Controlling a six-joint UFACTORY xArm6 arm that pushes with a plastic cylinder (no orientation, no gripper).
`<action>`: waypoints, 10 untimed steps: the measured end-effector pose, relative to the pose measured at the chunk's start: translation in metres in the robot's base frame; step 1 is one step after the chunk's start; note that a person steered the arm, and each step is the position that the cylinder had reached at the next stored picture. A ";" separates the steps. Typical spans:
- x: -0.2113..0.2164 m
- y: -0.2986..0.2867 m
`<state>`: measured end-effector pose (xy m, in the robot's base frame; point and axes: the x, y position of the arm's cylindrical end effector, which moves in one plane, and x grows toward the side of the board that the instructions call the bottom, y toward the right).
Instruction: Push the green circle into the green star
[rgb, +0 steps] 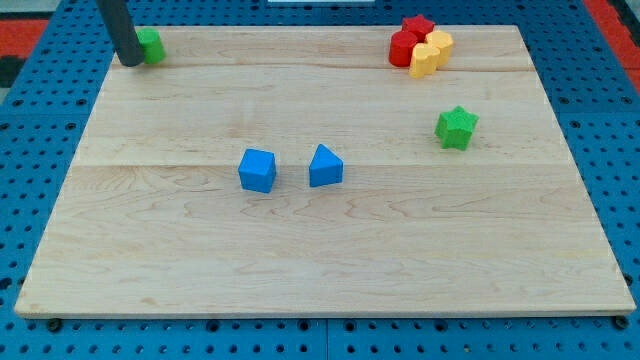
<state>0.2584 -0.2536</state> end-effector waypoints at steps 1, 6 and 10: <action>-0.008 0.004; -0.024 0.123; -0.019 0.229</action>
<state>0.2391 -0.0246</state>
